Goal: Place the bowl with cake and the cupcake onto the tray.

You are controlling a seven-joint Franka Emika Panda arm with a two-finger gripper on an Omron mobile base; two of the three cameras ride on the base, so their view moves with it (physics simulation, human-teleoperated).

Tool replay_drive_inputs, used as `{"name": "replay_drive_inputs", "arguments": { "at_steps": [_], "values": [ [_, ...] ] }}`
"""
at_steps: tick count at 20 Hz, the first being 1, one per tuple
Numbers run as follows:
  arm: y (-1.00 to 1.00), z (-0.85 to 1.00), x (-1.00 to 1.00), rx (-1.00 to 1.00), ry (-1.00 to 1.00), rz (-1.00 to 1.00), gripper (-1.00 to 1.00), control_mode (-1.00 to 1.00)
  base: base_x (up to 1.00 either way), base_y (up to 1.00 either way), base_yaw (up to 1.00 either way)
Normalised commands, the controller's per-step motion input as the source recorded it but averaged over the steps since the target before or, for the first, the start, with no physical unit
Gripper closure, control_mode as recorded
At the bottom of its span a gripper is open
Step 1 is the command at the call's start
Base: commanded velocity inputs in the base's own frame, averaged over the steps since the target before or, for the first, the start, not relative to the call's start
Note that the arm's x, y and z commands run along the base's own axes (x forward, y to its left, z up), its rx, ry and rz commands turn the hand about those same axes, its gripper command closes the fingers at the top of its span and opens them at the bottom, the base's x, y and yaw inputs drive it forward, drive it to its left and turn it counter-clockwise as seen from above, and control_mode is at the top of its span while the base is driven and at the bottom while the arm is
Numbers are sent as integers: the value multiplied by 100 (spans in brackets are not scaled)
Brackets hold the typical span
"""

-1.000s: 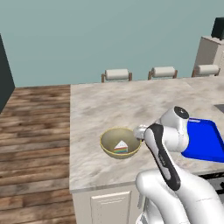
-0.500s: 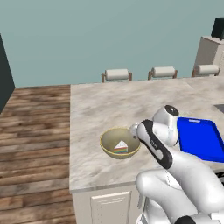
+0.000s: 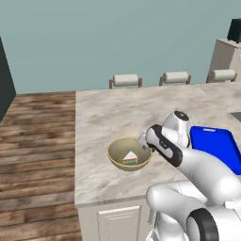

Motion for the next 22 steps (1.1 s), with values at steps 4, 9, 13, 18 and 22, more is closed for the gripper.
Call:
{"name": "replay_drive_inputs", "arguments": {
  "at_steps": [4, 9, 13, 18, 22],
  "values": [
    [9, -34, 5, 0, 3, 0, -100, -100, 0, 0, 0],
    [17, -30, 10, 0, 0, 0, -100, -100, 0, 0, 0],
    [16, -22, 13, 0, 0, 0, -100, -100, 0, 0, 0],
    [5, -7, 7, 0, 0, 0, 100, -100, 0, 0, 0],
    [0, 0, 0, 0, 0, 0, 100, -100, 0, 0, 0]
  ]
}}
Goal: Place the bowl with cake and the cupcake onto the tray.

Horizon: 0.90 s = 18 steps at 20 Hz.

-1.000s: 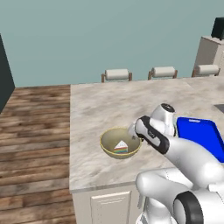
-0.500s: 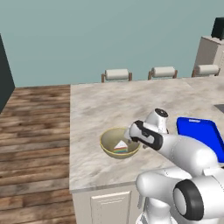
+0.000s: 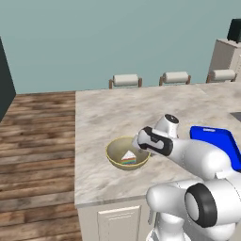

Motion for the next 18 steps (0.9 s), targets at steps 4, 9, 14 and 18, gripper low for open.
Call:
{"name": "replay_drive_inputs", "arguments": {
  "at_steps": [4, 9, 14, 18],
  "values": [
    [-6, 5, 0, 3, 0, -1, 100, -100, 0, 0, 0],
    [-17, 23, 0, 6, 0, -4, 100, -100, 0, 0, 0],
    [-29, 62, 3, 12, -1, -5, 100, -100, 0, 0, 0],
    [-46, 78, 1, 8, 0, -6, 100, -100, 0, 0, 0]
  ]
}}
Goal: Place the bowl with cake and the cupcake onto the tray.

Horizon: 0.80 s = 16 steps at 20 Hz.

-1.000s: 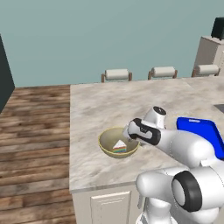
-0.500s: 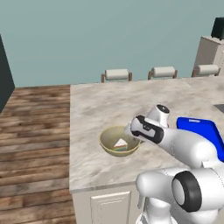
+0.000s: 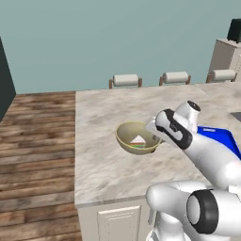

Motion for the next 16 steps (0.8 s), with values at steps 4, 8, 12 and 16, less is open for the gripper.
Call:
{"name": "replay_drive_inputs", "arguments": {
  "at_steps": [4, 8, 12, 16],
  "values": [
    [-62, 69, 0, 3, 0, -8, 100, -100, 0, 0, 0],
    [-83, 46, -6, 0, 0, -9, 100, -100, 0, 0, 0],
    [-96, 21, -22, -2, -2, -9, 100, -100, 0, 0, 0],
    [-100, 0, -31, -4, -6, -8, 100, -100, 0, 0, 0]
  ]
}}
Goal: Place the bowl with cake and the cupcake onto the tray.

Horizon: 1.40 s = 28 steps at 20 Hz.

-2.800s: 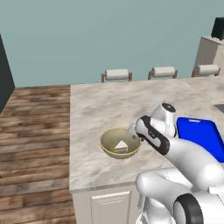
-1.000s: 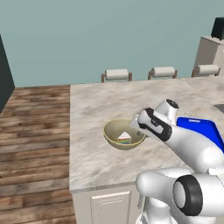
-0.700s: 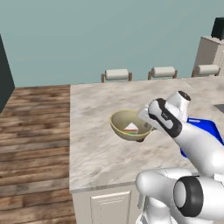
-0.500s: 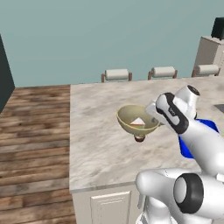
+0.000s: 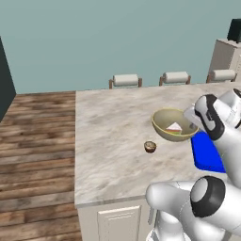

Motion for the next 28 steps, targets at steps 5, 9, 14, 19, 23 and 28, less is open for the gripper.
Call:
{"name": "replay_drive_inputs", "arguments": {
  "at_steps": [5, 9, 14, 19, 23, 28],
  "values": [
    [-100, -3, -26, -4, -5, -8, 100, -100, 0, 0, 0],
    [-100, 0, -8, -5, -2, -10, 100, -100, 0, 0, 0],
    [-93, -5, 12, -1, 0, -11, 100, -100, 0, 0, 0],
    [-80, -17, 25, 0, 0, -10, 100, -100, 0, 0, 0],
    [-42, -15, 15, 0, 0, -4, 100, -100, 0, 0, 0],
    [-4, -4, 3, 0, 0, 0, 100, -100, 0, 0, 0]
  ]
}}
